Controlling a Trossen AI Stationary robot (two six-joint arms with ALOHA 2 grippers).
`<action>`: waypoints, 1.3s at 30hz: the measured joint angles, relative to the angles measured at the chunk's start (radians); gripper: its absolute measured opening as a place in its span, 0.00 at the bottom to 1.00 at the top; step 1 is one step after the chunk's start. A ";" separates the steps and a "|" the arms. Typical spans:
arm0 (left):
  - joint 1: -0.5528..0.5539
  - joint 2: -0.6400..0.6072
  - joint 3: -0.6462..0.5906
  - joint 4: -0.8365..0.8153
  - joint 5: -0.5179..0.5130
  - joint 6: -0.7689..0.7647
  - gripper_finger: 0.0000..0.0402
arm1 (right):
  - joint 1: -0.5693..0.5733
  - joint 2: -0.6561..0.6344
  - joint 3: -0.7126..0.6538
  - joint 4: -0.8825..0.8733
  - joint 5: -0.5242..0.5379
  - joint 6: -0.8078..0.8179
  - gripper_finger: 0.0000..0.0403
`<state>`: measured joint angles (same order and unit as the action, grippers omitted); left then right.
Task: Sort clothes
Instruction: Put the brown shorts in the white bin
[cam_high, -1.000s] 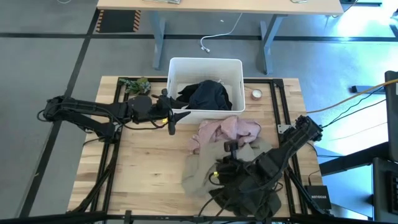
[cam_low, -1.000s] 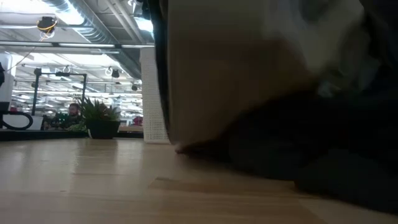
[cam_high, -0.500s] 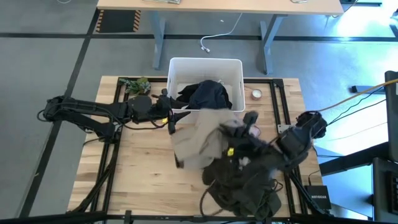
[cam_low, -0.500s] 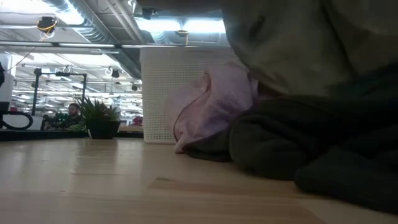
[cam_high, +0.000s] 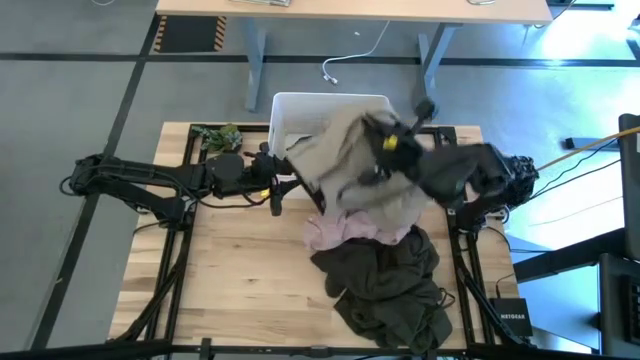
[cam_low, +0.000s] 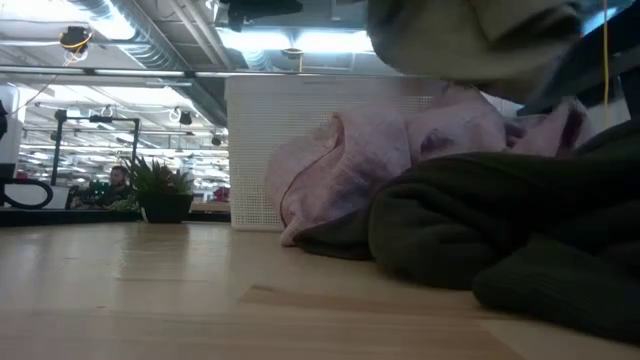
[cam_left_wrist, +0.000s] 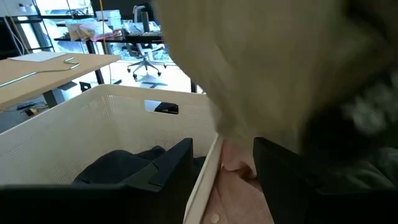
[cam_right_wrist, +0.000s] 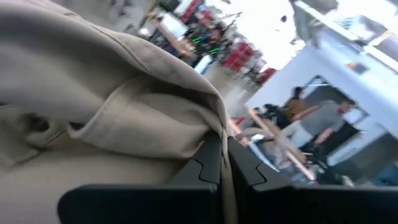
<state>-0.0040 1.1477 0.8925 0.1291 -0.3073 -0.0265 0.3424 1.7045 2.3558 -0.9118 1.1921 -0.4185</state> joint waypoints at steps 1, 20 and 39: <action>0.000 0.000 0.000 0.000 0.000 0.000 0.41 | -0.021 -0.003 0.000 0.066 -0.008 -0.055 0.02; 0.000 -0.001 0.000 -0.016 0.000 0.026 0.41 | -0.380 0.029 -0.001 0.268 -0.429 -0.137 0.03; 0.000 -0.002 0.000 -0.015 0.000 0.006 0.41 | -0.541 0.064 -0.172 -0.252 -0.537 0.495 0.14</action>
<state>-0.0041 1.1461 0.8925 0.1146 -0.3068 -0.0209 -0.1986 1.7687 2.1835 -1.1637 0.6547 0.0765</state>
